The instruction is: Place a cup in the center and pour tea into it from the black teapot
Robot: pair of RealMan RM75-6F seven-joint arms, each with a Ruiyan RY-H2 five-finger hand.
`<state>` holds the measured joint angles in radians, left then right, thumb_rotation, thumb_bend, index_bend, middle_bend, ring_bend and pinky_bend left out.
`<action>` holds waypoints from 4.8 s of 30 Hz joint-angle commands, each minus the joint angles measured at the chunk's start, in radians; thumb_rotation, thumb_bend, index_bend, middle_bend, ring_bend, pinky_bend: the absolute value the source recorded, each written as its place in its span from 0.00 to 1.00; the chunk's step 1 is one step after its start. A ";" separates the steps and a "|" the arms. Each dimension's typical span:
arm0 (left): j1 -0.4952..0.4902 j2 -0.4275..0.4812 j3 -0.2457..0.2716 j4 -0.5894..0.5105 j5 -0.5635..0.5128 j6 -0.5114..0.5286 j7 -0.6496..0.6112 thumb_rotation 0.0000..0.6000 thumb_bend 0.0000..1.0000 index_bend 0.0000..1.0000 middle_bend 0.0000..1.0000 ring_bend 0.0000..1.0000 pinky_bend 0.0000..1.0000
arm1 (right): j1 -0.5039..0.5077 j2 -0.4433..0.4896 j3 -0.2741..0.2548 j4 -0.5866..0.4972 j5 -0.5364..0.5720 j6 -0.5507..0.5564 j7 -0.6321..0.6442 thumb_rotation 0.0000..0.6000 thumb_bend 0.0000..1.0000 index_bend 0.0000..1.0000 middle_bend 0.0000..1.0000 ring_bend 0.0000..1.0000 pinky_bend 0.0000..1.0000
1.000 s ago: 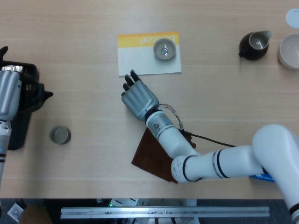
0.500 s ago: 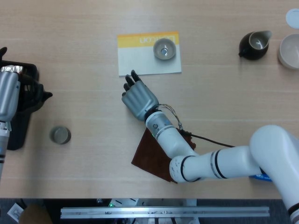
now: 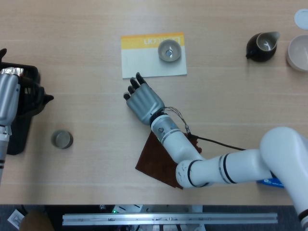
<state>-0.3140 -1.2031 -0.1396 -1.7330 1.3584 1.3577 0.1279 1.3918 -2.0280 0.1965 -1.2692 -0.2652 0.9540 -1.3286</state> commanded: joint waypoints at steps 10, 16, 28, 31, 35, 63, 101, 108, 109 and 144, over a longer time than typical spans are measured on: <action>-0.006 -0.002 -0.003 -0.003 0.007 -0.004 0.007 0.90 0.38 0.92 1.00 0.85 0.09 | -0.060 0.233 -0.055 -0.294 -0.058 0.077 0.037 1.00 0.25 0.00 0.11 0.00 0.00; -0.014 -0.011 -0.006 -0.011 0.009 -0.008 0.020 0.91 0.38 0.92 1.00 0.85 0.09 | -0.157 0.419 -0.137 -0.488 -0.163 0.137 0.134 1.00 0.24 0.00 0.11 0.00 0.00; -0.041 -0.069 -0.004 -0.021 -0.009 -0.036 0.089 0.91 0.38 0.92 1.00 0.85 0.09 | -0.383 0.710 -0.291 -0.643 -0.487 0.213 0.436 1.00 0.24 0.00 0.11 0.00 0.00; -0.050 -0.094 -0.005 -0.019 -0.021 -0.046 0.112 0.91 0.38 0.92 1.00 0.85 0.09 | -0.445 0.784 -0.301 -0.666 -0.577 0.247 0.534 1.00 0.23 0.00 0.11 0.00 0.00; -0.061 -0.123 -0.007 -0.012 -0.035 -0.056 0.138 0.90 0.38 0.92 1.00 0.85 0.09 | -0.517 0.856 -0.321 -0.671 -0.667 0.287 0.616 1.00 0.23 0.00 0.11 0.00 0.00; -0.122 -0.249 -0.025 0.008 -0.098 -0.080 0.257 0.91 0.38 0.92 1.00 0.85 0.09 | -0.971 0.898 -0.309 -0.508 -0.944 0.587 0.903 1.00 0.23 0.08 0.11 0.00 0.00; -0.287 -0.578 -0.046 0.193 -0.184 -0.130 0.491 0.92 0.38 0.92 1.00 0.85 0.09 | -1.125 0.957 -0.195 -0.432 -0.955 0.436 1.046 1.00 0.23 0.08 0.11 0.00 0.00; -0.298 -0.598 -0.035 0.239 -0.156 -0.119 0.512 0.93 0.38 0.92 1.00 0.85 0.09 | -1.139 0.963 -0.182 -0.433 -0.959 0.415 1.057 1.00 0.23 0.08 0.11 0.00 0.00; -0.299 -0.601 -0.034 0.246 -0.150 -0.117 0.514 0.93 0.38 0.92 1.00 0.85 0.09 | -1.140 0.964 -0.180 -0.433 -0.960 0.414 1.058 1.00 0.23 0.08 0.11 0.00 0.00; -0.311 -0.655 0.008 0.356 -0.033 -0.092 0.567 0.96 0.38 0.92 1.00 0.85 0.09 | -1.184 0.983 -0.135 -0.428 -0.963 0.362 1.102 1.00 0.23 0.08 0.11 0.00 0.00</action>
<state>-0.6246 -1.8591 -0.1322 -1.3777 1.3253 1.2655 0.6948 0.2084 -1.0457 0.0608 -1.6969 -1.2282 1.3157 -0.2273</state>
